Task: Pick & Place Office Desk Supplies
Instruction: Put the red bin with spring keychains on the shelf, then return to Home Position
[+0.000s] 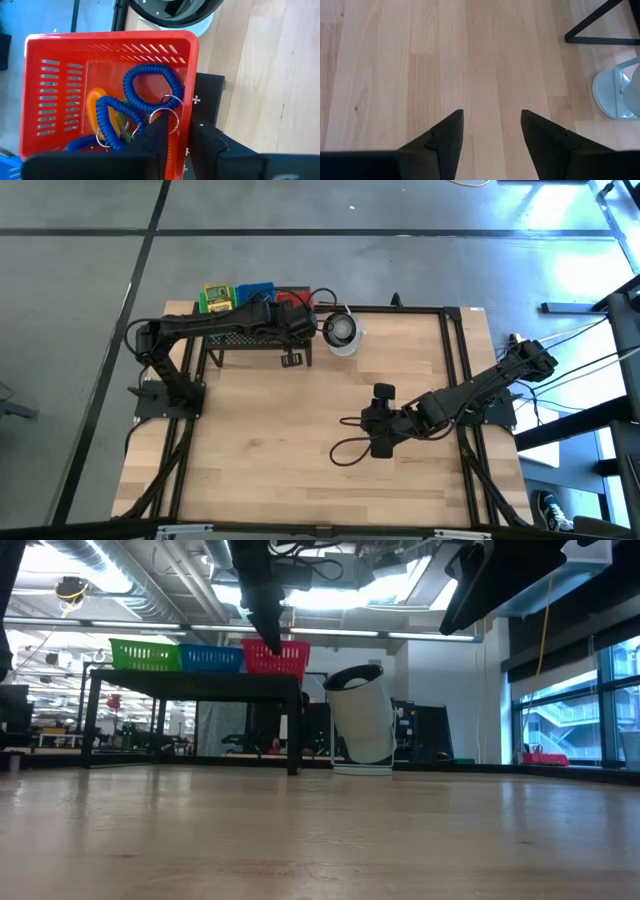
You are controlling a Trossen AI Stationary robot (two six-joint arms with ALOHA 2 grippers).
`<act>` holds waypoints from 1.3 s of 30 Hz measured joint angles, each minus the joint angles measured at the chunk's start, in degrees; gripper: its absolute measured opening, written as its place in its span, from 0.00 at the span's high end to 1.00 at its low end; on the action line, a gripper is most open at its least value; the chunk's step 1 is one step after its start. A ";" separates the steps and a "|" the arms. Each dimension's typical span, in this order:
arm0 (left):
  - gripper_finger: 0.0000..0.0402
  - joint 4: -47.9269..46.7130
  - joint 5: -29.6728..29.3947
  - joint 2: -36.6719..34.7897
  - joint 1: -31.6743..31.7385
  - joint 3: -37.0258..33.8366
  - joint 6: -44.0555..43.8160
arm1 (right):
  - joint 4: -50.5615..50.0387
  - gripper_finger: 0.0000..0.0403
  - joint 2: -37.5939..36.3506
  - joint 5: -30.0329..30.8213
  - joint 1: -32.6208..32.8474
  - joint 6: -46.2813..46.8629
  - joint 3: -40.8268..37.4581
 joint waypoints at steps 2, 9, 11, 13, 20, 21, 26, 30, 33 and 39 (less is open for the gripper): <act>0.83 0.00 -0.06 0.00 -0.27 0.00 -0.27 | 0.00 0.50 0.00 0.00 0.00 0.00 0.00; 0.74 0.02 -2.54 -0.01 -2.22 0.00 -0.43 | 0.00 0.50 0.00 0.00 0.00 -0.11 0.00; 0.72 -0.11 -3.71 -0.41 -2.92 0.00 -0.44 | -0.02 0.50 0.00 0.00 0.00 -0.09 0.00; 0.70 -0.55 -4.65 -0.82 -3.93 0.37 -0.46 | -0.04 0.50 0.02 0.00 0.00 -0.11 0.00; 0.68 -7.93 -6.70 -1.29 -7.34 8.51 -0.48 | -0.39 0.50 0.02 0.00 -0.02 0.41 0.00; 0.69 -8.20 -6.65 -1.29 -7.83 9.77 -0.94 | -0.39 0.50 0.02 0.00 -0.02 0.45 0.00; 0.69 -7.86 -6.53 -1.36 -10.41 13.73 -8.05 | -0.25 0.50 0.02 -0.02 -0.07 -4.12 0.00; 0.69 -4.36 -6.36 -1.36 -11.78 13.76 -13.59 | 0.41 0.50 0.02 -0.06 -0.07 -5.44 0.00; 0.69 -3.81 -4.89 -1.36 -12.72 13.75 -19.22 | 0.62 0.50 0.02 -0.44 -0.07 -3.34 0.00; 0.70 -8.52 1.17 -2.58 -13.61 13.73 -20.02 | 0.19 0.50 0.02 -3.04 -0.07 -3.19 0.00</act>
